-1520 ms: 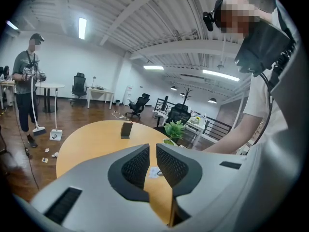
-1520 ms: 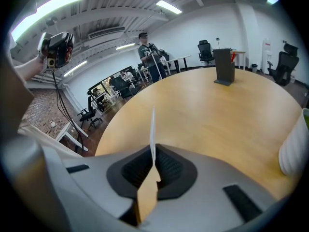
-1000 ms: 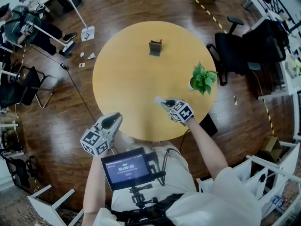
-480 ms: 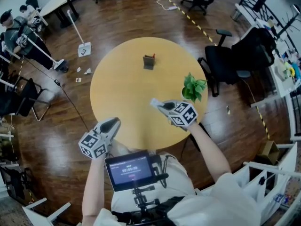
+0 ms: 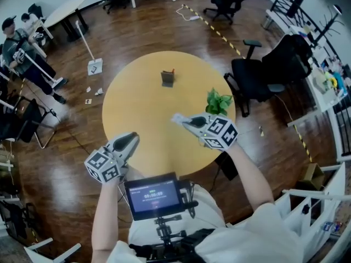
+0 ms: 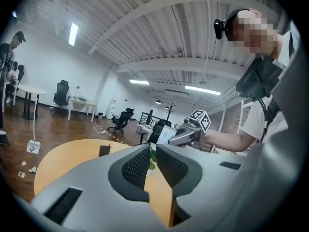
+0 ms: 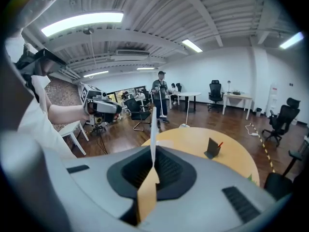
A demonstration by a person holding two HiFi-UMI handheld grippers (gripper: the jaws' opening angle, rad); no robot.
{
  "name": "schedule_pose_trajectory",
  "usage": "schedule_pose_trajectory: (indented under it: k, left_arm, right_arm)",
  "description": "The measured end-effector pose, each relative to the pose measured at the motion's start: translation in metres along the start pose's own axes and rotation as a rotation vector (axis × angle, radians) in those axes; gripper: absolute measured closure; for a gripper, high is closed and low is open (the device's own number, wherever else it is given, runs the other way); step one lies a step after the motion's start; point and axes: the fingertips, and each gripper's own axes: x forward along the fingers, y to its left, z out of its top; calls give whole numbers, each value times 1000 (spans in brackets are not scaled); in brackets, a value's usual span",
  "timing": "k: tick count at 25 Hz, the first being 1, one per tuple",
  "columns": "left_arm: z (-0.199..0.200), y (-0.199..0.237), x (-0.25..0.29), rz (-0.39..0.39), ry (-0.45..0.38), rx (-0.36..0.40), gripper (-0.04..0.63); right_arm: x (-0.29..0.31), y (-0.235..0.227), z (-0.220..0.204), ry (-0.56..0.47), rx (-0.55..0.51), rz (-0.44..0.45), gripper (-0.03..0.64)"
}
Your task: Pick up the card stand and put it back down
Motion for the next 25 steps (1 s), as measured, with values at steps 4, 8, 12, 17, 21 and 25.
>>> schedule_pose_trajectory:
  k: [4,8,12,17,21,25]
  left_arm:
    - [13,-11,-2,-21,-16,11,552]
    - [21,-19,-5,-34,-20,25,552]
    - [25,-24,-8,-44,-16,34,552]
    - [27,-23,-10,-50,-10,39,552]
    - [30,-18,-12,-54,-7,37,552]
    - [28,-13,-10,-12,6,65,560]
  right_arm:
    - [-25,9,21,-27,-30,4,588]
    - [-42,22,33,-37,-70,14,588]
    - [-53,40,42,-52,-83,37,588]
    - [-59,46,45,-59,-92,32,588]
    - [-59,44,48,-66,-84,25,588]
    - [-59,43,44,-66,-82,25,588]
